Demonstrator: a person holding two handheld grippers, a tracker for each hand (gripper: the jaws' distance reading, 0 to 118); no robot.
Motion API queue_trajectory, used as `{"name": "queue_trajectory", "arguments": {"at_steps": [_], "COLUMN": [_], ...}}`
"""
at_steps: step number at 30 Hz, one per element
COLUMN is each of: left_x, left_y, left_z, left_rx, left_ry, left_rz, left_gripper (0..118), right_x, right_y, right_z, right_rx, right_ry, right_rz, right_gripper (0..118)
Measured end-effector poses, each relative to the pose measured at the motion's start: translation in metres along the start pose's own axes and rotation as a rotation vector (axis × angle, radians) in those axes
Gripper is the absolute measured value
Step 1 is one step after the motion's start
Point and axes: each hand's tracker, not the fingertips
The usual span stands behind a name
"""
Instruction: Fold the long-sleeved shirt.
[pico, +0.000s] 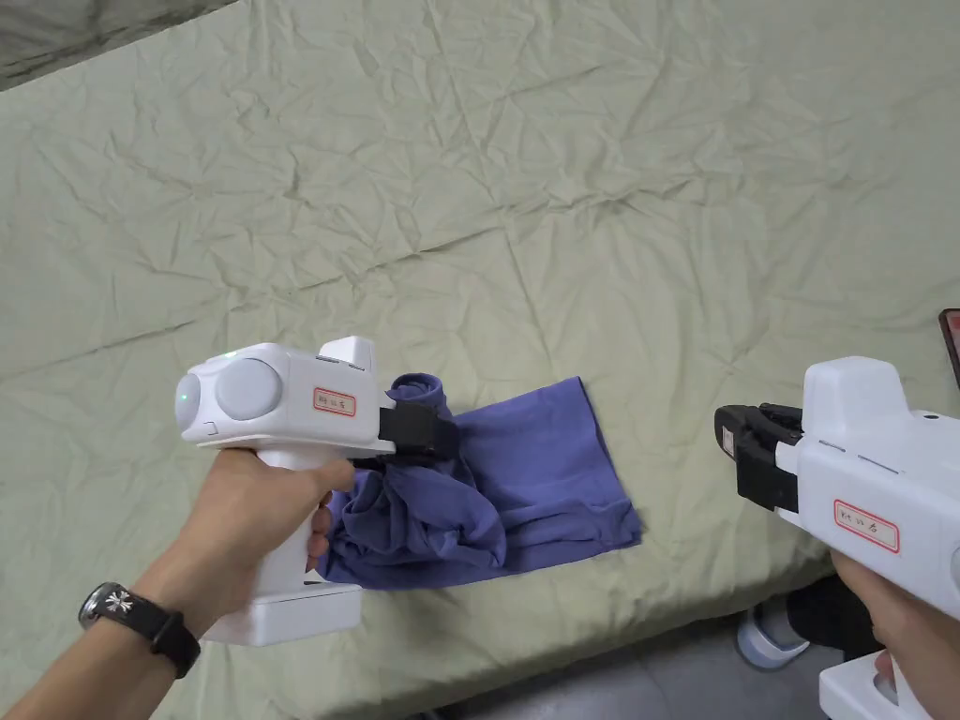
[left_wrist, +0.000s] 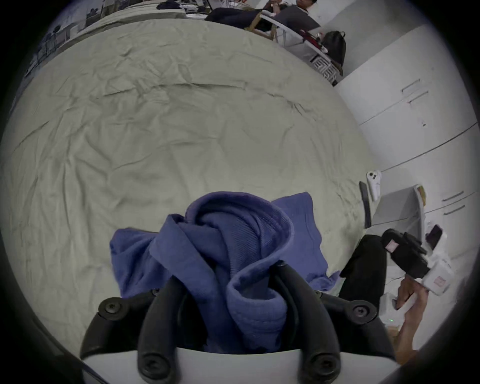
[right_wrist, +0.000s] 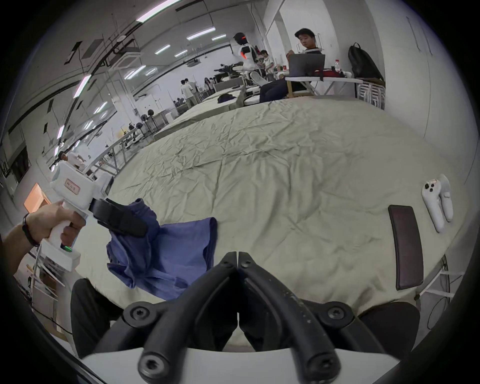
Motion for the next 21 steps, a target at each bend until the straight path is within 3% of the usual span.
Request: {"name": "queue_trajectory", "arguments": {"at_steps": [5, 7, 12, 19, 21], "left_x": [0.011, 0.012, 0.031, 0.071, 0.076], "left_y": [-0.002, -0.001, 0.003, 0.013, 0.017], "left_z": [-0.009, -0.01, -0.014, -0.033, -0.037], "left_rx": [-0.012, -0.011, -0.02, -0.002, -0.004], "left_ry": [0.024, 0.026, -0.07, -0.158, -0.242], "left_rz": [-0.014, 0.002, 0.043, 0.032, 0.041], "left_gripper": [34, 39, 72, 72, 72], "right_x": [0.005, 0.005, 0.006, 0.005, 0.005], "right_y": [-0.001, -0.001, -0.002, -0.002, -0.002], "right_z": [0.0, 0.001, 0.001, 0.003, 0.004], "right_rx": [0.0, 0.0, -0.002, -0.007, -0.005], "right_ry": [-0.01, -0.012, -0.014, -0.022, -0.025], "right_rz": [-0.012, -0.013, -0.017, -0.018, -0.019], "right_gripper": [1, 1, 1, 1, 1]}}
